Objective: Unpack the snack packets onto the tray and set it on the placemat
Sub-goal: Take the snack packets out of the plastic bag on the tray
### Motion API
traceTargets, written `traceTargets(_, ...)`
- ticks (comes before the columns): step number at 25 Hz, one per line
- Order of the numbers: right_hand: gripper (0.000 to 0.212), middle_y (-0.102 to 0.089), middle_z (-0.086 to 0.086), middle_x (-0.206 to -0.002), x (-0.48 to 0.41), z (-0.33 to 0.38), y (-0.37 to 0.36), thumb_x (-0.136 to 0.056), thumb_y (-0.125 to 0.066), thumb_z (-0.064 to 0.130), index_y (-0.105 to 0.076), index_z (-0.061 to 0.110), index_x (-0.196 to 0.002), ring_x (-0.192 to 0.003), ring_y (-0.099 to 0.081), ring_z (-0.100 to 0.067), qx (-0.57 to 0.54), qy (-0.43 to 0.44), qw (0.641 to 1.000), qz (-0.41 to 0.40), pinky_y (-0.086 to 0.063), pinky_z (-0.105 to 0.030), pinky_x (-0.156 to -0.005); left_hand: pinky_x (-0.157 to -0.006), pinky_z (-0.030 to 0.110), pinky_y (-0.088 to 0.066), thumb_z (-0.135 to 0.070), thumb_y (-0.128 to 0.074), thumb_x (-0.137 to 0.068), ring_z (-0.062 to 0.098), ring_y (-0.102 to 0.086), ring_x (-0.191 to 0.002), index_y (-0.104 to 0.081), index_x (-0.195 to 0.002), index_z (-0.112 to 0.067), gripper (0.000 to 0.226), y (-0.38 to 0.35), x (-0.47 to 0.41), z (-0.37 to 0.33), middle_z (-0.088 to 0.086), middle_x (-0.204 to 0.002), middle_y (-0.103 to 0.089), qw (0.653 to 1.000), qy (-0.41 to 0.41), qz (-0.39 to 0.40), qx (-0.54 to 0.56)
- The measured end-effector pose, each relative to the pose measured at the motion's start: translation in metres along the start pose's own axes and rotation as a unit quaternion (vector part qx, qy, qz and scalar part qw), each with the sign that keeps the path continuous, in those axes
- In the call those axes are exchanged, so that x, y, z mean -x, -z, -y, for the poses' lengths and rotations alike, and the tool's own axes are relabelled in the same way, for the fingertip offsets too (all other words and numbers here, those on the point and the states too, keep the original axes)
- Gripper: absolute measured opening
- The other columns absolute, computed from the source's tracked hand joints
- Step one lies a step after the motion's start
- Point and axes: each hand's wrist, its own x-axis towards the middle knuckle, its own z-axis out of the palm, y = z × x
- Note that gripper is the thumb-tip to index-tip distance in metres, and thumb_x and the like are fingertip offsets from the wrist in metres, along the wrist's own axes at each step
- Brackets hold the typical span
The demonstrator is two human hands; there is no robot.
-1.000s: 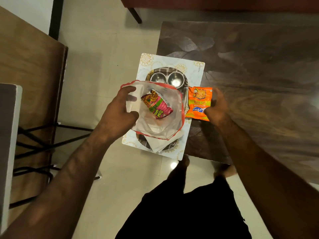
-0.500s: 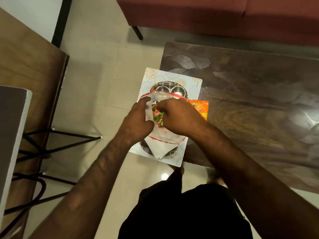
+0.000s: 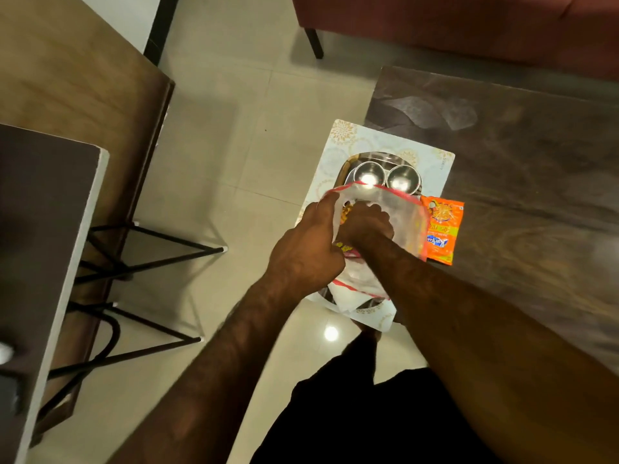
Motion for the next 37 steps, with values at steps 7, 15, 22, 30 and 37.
traceTargets(7, 0.011, -0.059, 0.005, -0.079, 0.060, -0.010, 0.050, -0.097, -0.063, 0.025, -0.061, 0.019, -0.089, -0.082, -0.068, -0.022, -0.095, 0.120, 0.988, -0.007, -0.042, -0.016, -0.059, -0.075, 0.038, -0.040, -0.030, -0.067, -0.082, 0.044, -0.063, -0.108, -0.008, -0.160, -0.016, 0.099, 0.000, -0.008, -0.008, 0.012, -0.159, -0.031, 0.995, 0.012, 0.024, -0.091)
traceTargets(15, 0.037, -0.079, 0.000, -0.109, 0.114, -0.068, 0.087, -0.082, -0.079, 0.024, -0.071, 0.021, -0.118, -0.102, -0.074, -0.024, -0.240, 0.118, 0.962, -0.047, -0.054, -0.029, -0.086, -0.092, 0.044, -0.050, -0.014, -0.064, -0.083, 0.040, -0.059, -0.120, -0.001, -0.162, -0.019, 0.101, 0.011, -0.013, -0.013, 0.006, -0.166, -0.023, 0.991, 0.022, 0.053, -0.121)
traceTargets(22, 0.032, -0.081, -0.006, -0.094, 0.105, -0.133, 0.098, -0.090, -0.064, -0.010, -0.074, 0.008, -0.113, -0.081, -0.079, -0.020, -0.585, 0.071, 0.802, 0.094, -0.063, -0.031, -0.073, -0.102, 0.049, -0.046, -0.020, -0.063, -0.089, 0.042, -0.051, -0.132, -0.005, -0.161, -0.018, 0.093, 0.009, -0.015, -0.015, 0.011, -0.163, -0.027, 0.991, 0.052, 0.027, -0.123)
traceTargets(30, 0.049, -0.070, -0.012, -0.113, 0.054, -0.247, 0.045, -0.101, -0.053, -0.007, -0.052, -0.001, -0.149, -0.098, -0.068, -0.030, -0.683, -0.106, 0.720, 0.064, -0.053, -0.047, -0.101, -0.109, 0.052, -0.044, -0.009, -0.064, -0.083, 0.043, -0.048, -0.134, -0.015, -0.159, -0.021, 0.091, 0.012, -0.008, -0.009, 0.012, -0.159, -0.035, 0.994, 0.062, -0.024, -0.088)
traceTargets(37, 0.039, -0.074, -0.019, -0.103, -0.017, -0.237, -0.040, -0.097, -0.063, -0.008, -0.061, 0.004, -0.134, -0.061, -0.071, -0.023, -0.586, -0.181, 0.788, 0.054, -0.055, -0.030, -0.050, -0.110, 0.047, -0.042, -0.006, -0.063, -0.084, 0.035, -0.046, -0.138, -0.020, -0.159, -0.021, 0.088, -0.002, -0.007, -0.002, 0.009, -0.159, -0.038, 0.995, 0.032, -0.063, -0.068)
